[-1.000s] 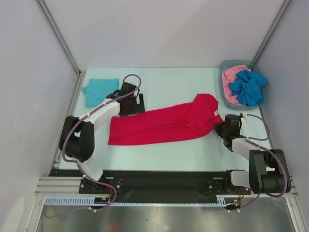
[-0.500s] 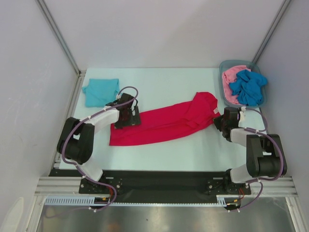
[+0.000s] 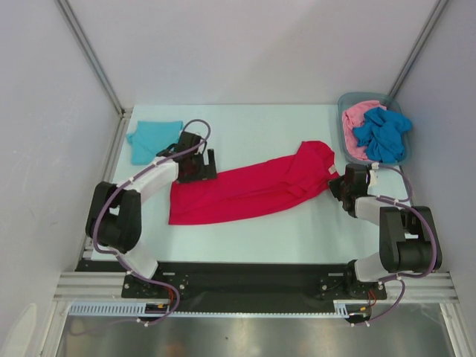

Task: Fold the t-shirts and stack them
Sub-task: Fold the tshirt

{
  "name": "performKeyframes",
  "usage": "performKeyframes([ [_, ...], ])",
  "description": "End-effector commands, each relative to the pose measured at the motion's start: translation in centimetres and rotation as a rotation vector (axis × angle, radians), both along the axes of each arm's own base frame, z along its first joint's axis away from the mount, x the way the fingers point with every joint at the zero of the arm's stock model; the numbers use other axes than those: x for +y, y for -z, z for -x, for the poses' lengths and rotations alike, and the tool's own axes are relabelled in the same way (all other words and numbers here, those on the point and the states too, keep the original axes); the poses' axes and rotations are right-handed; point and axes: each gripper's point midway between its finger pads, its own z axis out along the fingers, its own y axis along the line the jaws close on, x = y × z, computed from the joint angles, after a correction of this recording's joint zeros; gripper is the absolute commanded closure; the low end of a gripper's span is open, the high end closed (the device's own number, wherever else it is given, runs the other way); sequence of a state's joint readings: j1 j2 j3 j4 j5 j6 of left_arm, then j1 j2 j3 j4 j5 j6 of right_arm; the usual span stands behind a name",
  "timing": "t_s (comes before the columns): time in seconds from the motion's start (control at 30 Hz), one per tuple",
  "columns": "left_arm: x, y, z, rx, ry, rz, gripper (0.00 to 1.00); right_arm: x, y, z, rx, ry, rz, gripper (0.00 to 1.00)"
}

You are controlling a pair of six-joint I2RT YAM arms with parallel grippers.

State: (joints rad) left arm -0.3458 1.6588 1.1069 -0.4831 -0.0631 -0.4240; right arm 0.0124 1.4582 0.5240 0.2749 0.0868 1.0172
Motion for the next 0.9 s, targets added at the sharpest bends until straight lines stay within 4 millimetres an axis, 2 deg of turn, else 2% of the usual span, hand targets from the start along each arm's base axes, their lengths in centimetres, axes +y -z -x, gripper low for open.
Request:
performKeyframes([
  [0.0,0.9,-3.4,-2.8,-0.109,0.027,0.073,0.00,-0.1,-2.1,-1.2,-0.084,0.005,-0.002,1.00],
  [0.2,4.0,-0.8,-3.7,-0.044,-0.051,0.054,0.00,0.0,-2.2,-1.3,-0.092,0.000,-0.012,1.00],
  [0.23,4.2,0.0,-3.7,-0.024,-0.053,0.038,0.00,0.0,-2.4,-1.2,-0.095,-0.001,-0.010,1.00],
  [0.57,5.9,3.1,-3.4,0.068,-0.066,0.000,0.00,0.1,-2.6,-1.1,-0.103,-0.001,-0.019,1.00],
  [0.67,6.3,3.5,-3.8,0.078,-0.063,-0.018,0.00,0.3,-2.3,-1.1,-0.099,-0.007,-0.029,1.00],
  [0.8,7.6,3.6,-4.2,0.088,-0.074,-0.080,0.00,0.1,-2.7,-1.0,-0.106,-0.003,-0.019,1.00],
  [0.87,7.4,4.0,-4.0,0.103,-0.072,-0.058,0.01,0.2,-2.7,-0.9,-0.106,-0.002,-0.022,1.00],
])
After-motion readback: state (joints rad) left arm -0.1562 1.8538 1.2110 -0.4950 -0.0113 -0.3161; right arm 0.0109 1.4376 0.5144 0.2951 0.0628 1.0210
